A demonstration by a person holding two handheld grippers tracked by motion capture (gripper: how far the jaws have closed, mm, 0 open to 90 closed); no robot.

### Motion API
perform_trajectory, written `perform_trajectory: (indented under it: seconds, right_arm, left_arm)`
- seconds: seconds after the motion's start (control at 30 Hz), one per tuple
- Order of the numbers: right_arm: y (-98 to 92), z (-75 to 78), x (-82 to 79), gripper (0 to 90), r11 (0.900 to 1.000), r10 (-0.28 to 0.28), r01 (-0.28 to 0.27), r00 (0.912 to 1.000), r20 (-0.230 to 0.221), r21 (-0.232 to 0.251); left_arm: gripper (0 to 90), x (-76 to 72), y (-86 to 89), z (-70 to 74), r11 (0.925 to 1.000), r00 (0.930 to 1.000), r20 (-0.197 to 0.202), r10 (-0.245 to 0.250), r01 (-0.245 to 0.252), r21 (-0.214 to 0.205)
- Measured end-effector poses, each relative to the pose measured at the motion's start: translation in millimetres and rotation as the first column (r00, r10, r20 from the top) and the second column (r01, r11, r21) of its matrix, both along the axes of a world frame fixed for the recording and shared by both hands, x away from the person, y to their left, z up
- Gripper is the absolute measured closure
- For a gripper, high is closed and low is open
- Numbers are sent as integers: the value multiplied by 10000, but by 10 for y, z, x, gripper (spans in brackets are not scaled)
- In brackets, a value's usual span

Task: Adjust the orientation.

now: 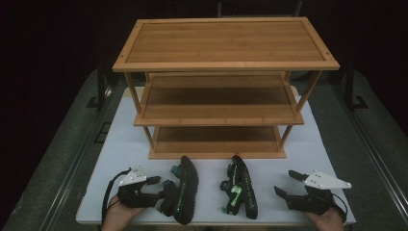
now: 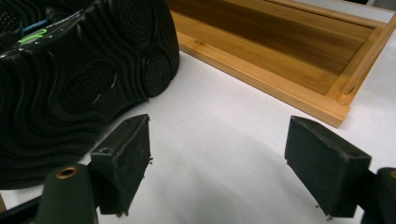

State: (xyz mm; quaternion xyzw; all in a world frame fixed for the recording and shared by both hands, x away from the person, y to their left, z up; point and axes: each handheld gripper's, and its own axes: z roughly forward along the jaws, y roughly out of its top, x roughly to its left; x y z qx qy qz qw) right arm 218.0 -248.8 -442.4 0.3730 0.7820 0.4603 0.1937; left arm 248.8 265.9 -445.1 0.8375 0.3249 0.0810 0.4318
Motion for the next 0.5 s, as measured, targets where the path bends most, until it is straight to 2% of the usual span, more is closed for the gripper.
perform_trajectory:
  seconds: [0.07,0.1,0.13,0.4,0.5]
  right_arm:
    - [4,-3,4,219,10000,19,-19,10000,-18,-20]
    - [7,-4,4,219,10000,48,-48,10000,-11,-26]
    - [8,-4,4,219,10000,53,-53,10000,-24,-21]
    - [45,5,-10,219,9998,185,-185,9998,11,-121]
    - [51,8,-14,219,9997,214,-213,9998,53,-149]
  left_arm:
    - [416,19,-36,-4,9998,9998,-33,-181,181,20]
    - [515,26,-53,-6,9995,9994,-98,-317,317,46]
    - [571,26,-69,-5,9990,9990,-146,-433,434,74]
    - [686,14,-108,36,9985,9982,-286,-524,520,-142]
    - [686,11,-111,60,9978,9978,-336,-576,564,-350]
